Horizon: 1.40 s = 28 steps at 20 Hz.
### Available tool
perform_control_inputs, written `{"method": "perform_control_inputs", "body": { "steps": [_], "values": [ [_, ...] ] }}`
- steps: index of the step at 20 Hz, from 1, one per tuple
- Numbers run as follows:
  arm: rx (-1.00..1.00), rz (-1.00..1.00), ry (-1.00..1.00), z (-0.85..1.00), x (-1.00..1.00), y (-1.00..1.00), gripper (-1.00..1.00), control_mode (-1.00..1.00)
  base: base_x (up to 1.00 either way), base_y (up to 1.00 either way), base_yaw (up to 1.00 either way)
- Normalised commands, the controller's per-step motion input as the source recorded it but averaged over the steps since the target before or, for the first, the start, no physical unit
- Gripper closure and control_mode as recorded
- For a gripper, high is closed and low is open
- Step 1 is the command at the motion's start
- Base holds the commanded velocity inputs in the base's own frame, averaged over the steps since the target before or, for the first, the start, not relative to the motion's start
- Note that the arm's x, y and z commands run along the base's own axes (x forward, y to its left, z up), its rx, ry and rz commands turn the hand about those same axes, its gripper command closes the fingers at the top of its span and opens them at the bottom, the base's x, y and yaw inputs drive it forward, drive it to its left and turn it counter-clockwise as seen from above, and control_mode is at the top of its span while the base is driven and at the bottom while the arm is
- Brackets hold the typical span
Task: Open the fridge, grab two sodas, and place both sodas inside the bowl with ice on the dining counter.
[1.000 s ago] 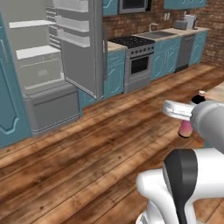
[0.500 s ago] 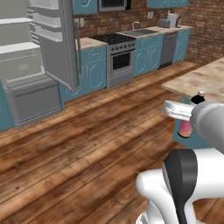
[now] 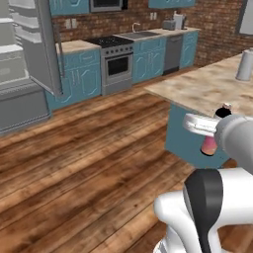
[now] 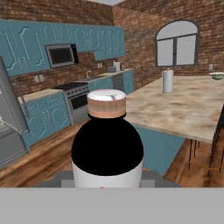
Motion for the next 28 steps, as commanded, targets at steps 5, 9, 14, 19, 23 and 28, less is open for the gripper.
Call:
{"method": "perform_control_inputs", "body": {
  "steps": [5, 9, 14, 19, 23, 28],
  "values": [
    [0.0, 0.0, 0.0, 0.0, 0.0, 0.0, 1.0, 1.0, -0.32, -1.0, 0.0],
    [0.0, 0.0, 0.0, 0.0, 0.0, 0.0, 1.0, 1.0, -0.06, -1.0, 0.0],
    [0.0, 0.0, 0.0, 0.0, 0.0, 0.0, 1.0, 1.0, 0.0, -1.0, 0.0],
    [0.0, 0.0, 0.0, 0.0, 0.0, 0.0, 1.0, 1.0, 0.0, -1.0, 0.0],
    [0.0, 0.0, 0.0, 0.0, 0.0, 0.0, 1.0, 1.0, 0.0, -1.0, 0.0],
    [0.0, 0.0, 0.0, 0.0, 0.0, 0.0, 1.0, 1.0, 0.05, -1.0, 0.0]
  ]
}}
